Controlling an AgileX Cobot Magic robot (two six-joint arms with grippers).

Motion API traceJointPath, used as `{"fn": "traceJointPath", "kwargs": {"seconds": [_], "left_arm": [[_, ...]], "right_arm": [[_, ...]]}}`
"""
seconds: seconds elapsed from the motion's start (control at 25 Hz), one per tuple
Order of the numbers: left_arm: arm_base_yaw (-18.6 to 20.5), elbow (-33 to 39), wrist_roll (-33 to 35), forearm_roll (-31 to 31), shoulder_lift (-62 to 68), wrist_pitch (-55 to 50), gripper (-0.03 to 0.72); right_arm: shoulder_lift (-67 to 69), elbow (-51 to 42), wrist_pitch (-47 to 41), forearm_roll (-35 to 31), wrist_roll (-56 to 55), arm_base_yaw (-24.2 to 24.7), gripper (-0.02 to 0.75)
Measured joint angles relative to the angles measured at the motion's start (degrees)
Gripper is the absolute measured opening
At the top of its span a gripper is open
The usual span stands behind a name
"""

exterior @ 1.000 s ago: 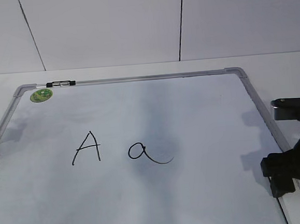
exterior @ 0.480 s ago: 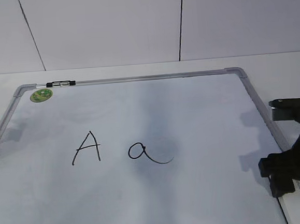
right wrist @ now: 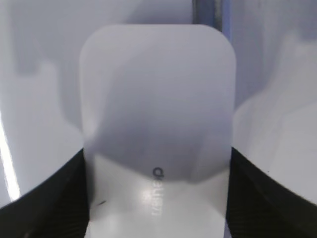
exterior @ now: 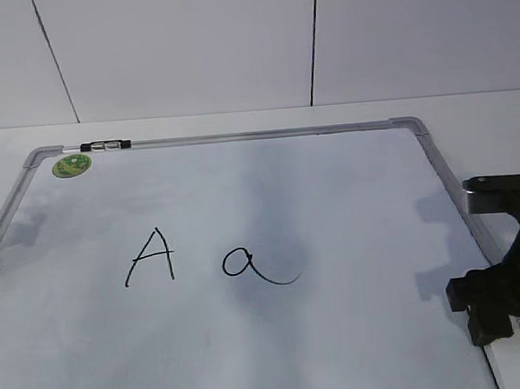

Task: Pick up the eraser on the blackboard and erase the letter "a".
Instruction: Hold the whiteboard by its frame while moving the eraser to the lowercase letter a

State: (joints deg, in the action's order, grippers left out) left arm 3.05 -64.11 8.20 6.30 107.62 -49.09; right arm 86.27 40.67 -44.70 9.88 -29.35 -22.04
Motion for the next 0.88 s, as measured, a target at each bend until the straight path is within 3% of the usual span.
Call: {"fn": "traceJointPath", "kwargs": {"seconds": [0.88], "left_arm": [[0.0,0.0,0.0,-0.1,0.0,0.0,0.018]], "right_arm": [[0.1,0.2,-0.3,0.0,0.0,0.0,0.517]]}}
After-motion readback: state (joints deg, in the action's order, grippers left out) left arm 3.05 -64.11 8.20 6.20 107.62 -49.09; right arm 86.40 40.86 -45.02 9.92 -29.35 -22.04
